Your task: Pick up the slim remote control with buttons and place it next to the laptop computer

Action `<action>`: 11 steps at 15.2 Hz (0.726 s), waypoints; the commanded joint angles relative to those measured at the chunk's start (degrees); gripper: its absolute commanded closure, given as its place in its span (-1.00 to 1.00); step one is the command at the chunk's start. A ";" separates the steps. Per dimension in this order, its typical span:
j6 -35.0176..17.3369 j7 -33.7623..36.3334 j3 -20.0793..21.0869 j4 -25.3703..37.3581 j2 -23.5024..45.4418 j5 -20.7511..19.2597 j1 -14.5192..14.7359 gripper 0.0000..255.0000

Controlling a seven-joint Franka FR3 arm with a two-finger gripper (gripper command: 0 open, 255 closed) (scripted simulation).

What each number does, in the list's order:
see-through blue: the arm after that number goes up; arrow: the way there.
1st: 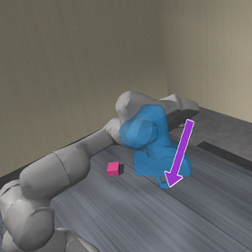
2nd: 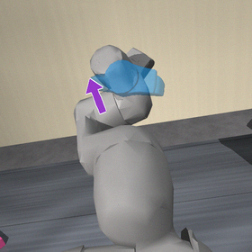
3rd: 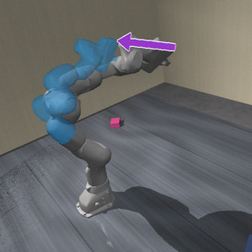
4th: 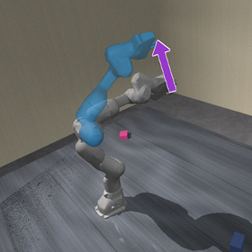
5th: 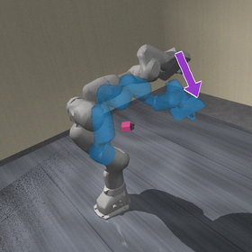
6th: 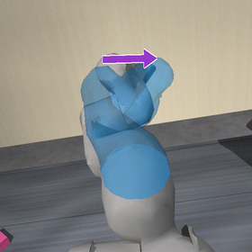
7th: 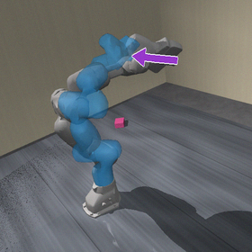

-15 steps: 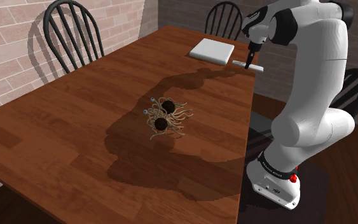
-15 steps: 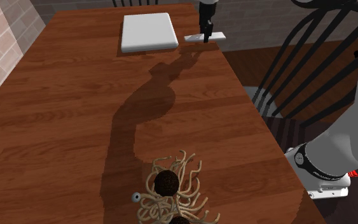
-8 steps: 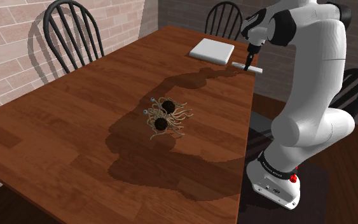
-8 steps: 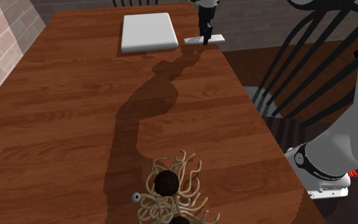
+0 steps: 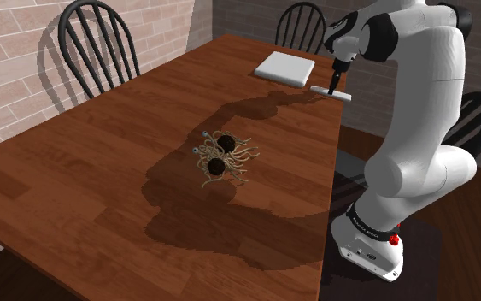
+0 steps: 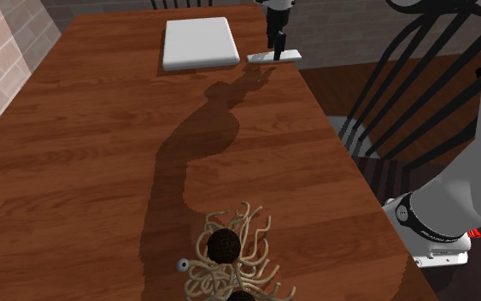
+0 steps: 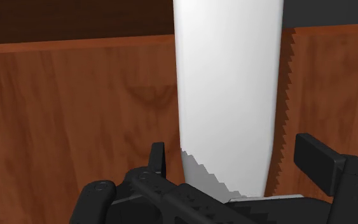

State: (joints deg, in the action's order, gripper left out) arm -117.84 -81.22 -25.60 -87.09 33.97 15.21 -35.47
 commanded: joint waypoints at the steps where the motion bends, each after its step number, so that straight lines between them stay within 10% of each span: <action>1: 1.49 0.24 -0.24 0.78 -0.76 -0.38 0.09 -1.00; 11: 5.83 0.86 -0.81 3.49 -2.56 -1.33 0.21 -1.00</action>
State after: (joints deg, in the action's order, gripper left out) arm -112.02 -80.36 -26.40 -83.60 31.41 13.89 -35.26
